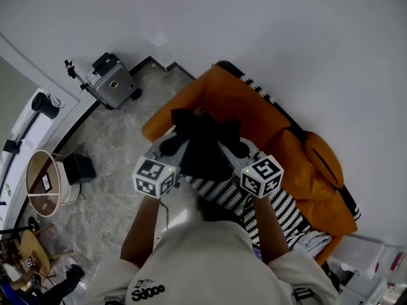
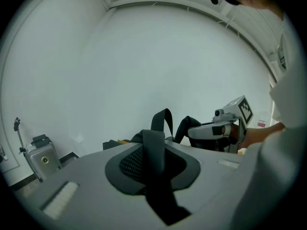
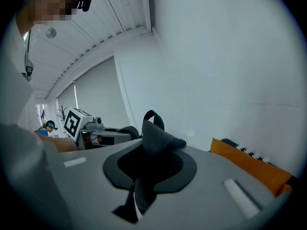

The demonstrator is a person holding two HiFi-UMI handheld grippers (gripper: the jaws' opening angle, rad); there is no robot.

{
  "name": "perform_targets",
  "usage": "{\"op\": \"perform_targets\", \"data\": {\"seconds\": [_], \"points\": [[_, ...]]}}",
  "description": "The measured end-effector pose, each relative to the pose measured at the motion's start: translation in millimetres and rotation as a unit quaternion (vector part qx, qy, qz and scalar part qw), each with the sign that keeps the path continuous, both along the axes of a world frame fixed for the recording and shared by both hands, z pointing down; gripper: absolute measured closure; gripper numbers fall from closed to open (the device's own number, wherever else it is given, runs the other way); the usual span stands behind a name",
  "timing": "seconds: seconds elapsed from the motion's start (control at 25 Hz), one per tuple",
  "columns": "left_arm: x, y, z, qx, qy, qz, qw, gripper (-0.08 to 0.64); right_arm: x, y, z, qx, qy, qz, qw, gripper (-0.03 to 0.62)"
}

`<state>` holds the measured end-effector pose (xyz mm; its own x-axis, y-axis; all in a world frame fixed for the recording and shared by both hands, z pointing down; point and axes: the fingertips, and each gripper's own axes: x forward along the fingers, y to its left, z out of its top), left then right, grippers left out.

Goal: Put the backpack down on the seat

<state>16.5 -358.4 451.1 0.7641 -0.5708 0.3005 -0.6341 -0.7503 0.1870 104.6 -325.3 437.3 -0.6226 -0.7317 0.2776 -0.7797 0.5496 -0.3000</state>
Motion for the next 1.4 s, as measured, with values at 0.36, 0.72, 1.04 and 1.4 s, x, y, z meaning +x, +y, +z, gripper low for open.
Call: {"op": "perform_targets", "data": {"seconds": [0.36,0.72,1.04,1.4], "points": [[19.9,-65.6,59.9,-0.059,-0.009,-0.024,0.9979,0.494,20.8,-70.1,58.7,-0.058,0.007,-0.024,0.998,0.548],[28.8,-125.3,122.6,-0.102,-0.027,-0.042,0.9935,0.494,32.6,-128.2,122.6,-0.103,0.016,-0.039,0.994,0.546],[32.8,-160.1,149.0,-0.12,-0.032,-0.06,0.9904,0.494,40.0,-168.7,147.7,-0.102,0.022,-0.045,0.994,0.545],[32.4,-174.8,171.0,-0.128,-0.045,-0.067,0.9885,0.494,45.6,-187.2,176.2,-0.113,0.029,-0.048,0.992,0.541]]}}
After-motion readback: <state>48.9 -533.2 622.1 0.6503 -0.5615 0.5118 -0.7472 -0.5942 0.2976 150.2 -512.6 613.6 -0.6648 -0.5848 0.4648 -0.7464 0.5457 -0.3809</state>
